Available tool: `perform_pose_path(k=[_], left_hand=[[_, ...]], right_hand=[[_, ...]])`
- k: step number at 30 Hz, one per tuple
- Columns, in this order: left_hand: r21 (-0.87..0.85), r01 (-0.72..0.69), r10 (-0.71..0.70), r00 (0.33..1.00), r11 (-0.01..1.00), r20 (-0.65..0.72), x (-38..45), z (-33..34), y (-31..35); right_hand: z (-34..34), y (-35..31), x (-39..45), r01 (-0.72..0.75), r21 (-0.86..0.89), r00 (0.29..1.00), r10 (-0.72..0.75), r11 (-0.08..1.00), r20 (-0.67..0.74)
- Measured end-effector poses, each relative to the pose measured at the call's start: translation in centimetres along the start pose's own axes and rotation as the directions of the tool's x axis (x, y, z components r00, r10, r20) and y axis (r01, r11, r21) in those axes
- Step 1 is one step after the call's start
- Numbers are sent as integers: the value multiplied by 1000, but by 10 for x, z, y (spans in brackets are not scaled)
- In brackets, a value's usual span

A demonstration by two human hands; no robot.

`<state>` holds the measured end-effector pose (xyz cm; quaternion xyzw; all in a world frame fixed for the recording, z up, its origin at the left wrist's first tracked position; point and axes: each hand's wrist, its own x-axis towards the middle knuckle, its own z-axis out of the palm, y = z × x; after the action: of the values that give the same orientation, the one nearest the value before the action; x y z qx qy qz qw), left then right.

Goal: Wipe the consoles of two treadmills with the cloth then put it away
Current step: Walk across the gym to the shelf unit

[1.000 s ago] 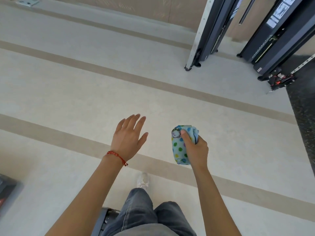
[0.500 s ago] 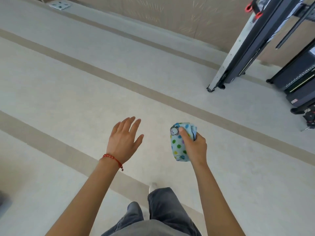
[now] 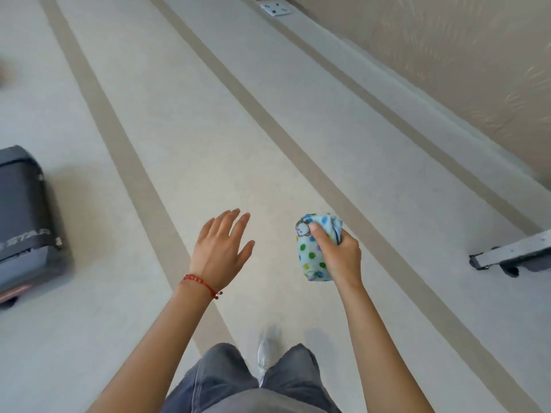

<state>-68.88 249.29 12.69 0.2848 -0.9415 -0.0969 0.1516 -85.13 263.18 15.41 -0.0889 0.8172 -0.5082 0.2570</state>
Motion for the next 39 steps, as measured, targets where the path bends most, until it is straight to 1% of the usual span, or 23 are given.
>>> perform_pose_path(k=[3,6,10,13,19,23,30,39], left_hand=[[39,121,-120,992,992,-32,13,-6,-29],[77,229,-223,972,970,-73,25,-12,-63],[103,326,-313,942,940,-122,43,-14,-118],[90,375,-360,922,923,-144,65,-17,-167],[102,399,-384,912,911,-144,130,-33,-275],[125,400,-380,912,908,-153,175,-51,-337],[126,446,-424,890,886,-169,245,-56,-411],[142,499,-475,863,855,-172,364,-40,-519]], right_hand=[[37,-25,32,40,-35,990,-35,999,134],[84,-46,59,73,-62,965,-55,995,256],[155,-72,89,107,-84,923,-67,991,380],[211,-95,113,119,-66,894,-78,991,440],[321,-157,161,125,-59,876,-82,990,476],[380,-199,189,128,-53,868,-86,990,489],[454,-249,245,139,-64,857,-87,988,507],[564,-317,360,155,-63,824,-94,986,558]])
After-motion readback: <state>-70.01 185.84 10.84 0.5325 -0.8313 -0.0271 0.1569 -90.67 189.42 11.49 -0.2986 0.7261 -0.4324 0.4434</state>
